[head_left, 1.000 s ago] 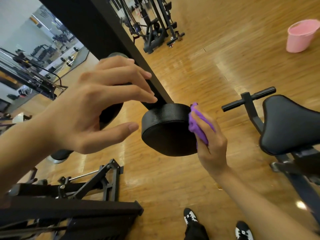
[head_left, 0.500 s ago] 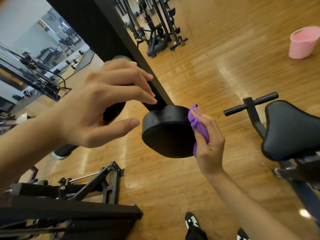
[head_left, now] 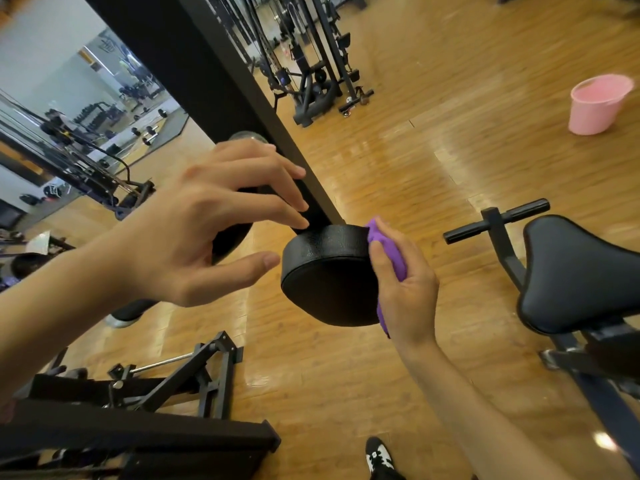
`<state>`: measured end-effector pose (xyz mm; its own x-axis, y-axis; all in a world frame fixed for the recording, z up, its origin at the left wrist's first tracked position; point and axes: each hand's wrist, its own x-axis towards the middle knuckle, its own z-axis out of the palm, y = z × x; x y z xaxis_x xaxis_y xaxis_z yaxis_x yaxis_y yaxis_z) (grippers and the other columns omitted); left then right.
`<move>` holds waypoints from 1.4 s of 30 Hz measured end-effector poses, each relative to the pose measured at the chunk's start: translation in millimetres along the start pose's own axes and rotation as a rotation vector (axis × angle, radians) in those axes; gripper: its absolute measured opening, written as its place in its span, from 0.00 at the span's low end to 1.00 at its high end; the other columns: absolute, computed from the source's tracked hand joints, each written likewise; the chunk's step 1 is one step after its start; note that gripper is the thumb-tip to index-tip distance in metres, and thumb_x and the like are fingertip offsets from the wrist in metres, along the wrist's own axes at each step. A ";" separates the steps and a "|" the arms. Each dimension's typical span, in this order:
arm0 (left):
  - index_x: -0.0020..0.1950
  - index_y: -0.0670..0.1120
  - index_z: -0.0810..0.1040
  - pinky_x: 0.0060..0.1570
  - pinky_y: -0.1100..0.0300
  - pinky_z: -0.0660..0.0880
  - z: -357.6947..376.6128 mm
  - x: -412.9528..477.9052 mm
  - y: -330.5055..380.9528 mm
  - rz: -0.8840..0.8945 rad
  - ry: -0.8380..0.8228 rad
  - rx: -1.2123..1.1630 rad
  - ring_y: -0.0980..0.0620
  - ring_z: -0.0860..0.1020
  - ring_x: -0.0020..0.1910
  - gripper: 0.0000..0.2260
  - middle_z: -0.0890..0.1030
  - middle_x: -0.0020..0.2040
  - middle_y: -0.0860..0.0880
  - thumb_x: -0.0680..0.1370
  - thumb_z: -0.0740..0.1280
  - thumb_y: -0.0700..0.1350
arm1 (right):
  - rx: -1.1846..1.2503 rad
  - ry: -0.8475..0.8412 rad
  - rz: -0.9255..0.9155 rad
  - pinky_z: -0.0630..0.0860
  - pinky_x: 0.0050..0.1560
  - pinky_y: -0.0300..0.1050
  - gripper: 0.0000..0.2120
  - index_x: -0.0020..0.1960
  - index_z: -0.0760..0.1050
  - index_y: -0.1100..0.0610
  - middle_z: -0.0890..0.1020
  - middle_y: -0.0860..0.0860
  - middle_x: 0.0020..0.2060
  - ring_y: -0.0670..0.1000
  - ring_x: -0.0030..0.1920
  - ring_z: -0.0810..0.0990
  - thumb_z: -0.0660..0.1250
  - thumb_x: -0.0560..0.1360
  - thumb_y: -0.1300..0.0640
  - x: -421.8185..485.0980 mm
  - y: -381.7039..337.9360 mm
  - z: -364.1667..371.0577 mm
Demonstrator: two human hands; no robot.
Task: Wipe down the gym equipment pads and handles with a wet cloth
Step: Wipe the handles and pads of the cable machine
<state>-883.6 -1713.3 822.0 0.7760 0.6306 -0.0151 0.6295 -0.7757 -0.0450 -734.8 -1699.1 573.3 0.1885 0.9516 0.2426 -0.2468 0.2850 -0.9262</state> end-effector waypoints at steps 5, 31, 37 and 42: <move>0.56 0.43 0.86 0.66 0.38 0.70 -0.4 0.8 1.8 0.000 0.009 -0.005 0.43 0.77 0.67 0.18 0.83 0.57 0.45 0.76 0.64 0.52 | -0.076 -0.003 -0.027 0.78 0.56 0.42 0.14 0.65 0.81 0.53 0.85 0.48 0.56 0.45 0.59 0.82 0.63 0.84 0.50 1.9 21.2 -7.6; 0.56 0.43 0.86 0.69 0.37 0.67 0.4 -0.6 3.9 -0.022 0.006 0.010 0.42 0.77 0.67 0.18 0.83 0.57 0.45 0.75 0.65 0.52 | 0.099 0.093 0.501 0.79 0.60 0.43 0.17 0.65 0.79 0.45 0.83 0.44 0.60 0.47 0.64 0.80 0.58 0.85 0.61 -31.5 81.3 -35.7; 0.55 0.42 0.86 0.68 0.36 0.68 1.1 2.9 6.7 -0.024 0.013 0.007 0.41 0.77 0.66 0.18 0.83 0.56 0.44 0.75 0.65 0.51 | 0.107 0.126 0.234 0.77 0.63 0.38 0.15 0.67 0.78 0.53 0.84 0.43 0.60 0.42 0.64 0.79 0.59 0.85 0.63 -14.8 40.8 -33.5; 0.55 0.42 0.86 0.68 0.39 0.69 1.3 11.4 11.4 -0.015 0.038 -0.011 0.42 0.77 0.67 0.18 0.83 0.56 0.44 0.75 0.65 0.51 | 0.079 0.094 0.268 0.77 0.58 0.51 0.19 0.70 0.76 0.53 0.83 0.46 0.57 0.49 0.61 0.80 0.60 0.83 0.46 -30.0 64.0 -44.0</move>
<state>-867.7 -1714.9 819.9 0.7673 0.6409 0.0230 0.6413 -0.7665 -0.0340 -714.5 -1714.5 494.0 0.1935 0.9803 -0.0388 -0.3719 0.0367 -0.9275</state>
